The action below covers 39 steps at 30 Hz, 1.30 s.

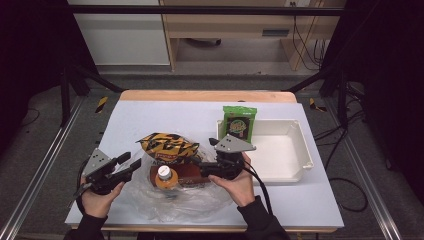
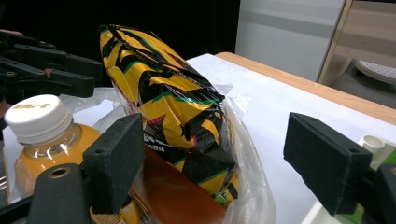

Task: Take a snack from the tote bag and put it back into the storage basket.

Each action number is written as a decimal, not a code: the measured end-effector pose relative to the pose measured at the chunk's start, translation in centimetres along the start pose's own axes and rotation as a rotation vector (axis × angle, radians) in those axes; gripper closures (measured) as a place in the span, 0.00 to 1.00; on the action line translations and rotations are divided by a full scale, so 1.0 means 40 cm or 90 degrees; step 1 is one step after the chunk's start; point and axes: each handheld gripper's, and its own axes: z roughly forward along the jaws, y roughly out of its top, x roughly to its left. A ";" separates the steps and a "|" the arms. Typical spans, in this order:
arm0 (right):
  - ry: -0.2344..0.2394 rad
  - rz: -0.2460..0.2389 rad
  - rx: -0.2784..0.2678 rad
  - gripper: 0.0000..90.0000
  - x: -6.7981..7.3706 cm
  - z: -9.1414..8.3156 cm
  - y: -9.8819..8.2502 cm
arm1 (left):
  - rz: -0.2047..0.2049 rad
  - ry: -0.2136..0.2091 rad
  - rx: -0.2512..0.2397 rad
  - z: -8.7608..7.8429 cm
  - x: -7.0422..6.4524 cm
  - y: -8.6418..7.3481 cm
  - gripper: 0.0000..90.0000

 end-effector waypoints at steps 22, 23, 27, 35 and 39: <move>0.026 -0.025 0.005 0.26 0.023 0.083 0.002 | -0.019 0.013 0.072 0.056 0.025 -0.060 0.77; 0.032 -0.018 0.002 0.27 0.023 0.087 0.002 | -0.020 0.011 0.073 0.057 0.024 -0.061 0.77; 0.040 -0.021 0.002 0.38 0.025 0.104 0.000 | -0.017 0.002 0.078 0.062 0.021 -0.066 0.82; 0.040 -0.036 0.011 0.76 0.014 0.106 -0.001 | -0.013 -0.009 0.084 0.065 0.019 -0.068 0.88; 0.048 -0.040 0.009 0.88 0.004 0.105 0.000 | -0.013 -0.016 0.088 0.067 0.017 -0.070 0.91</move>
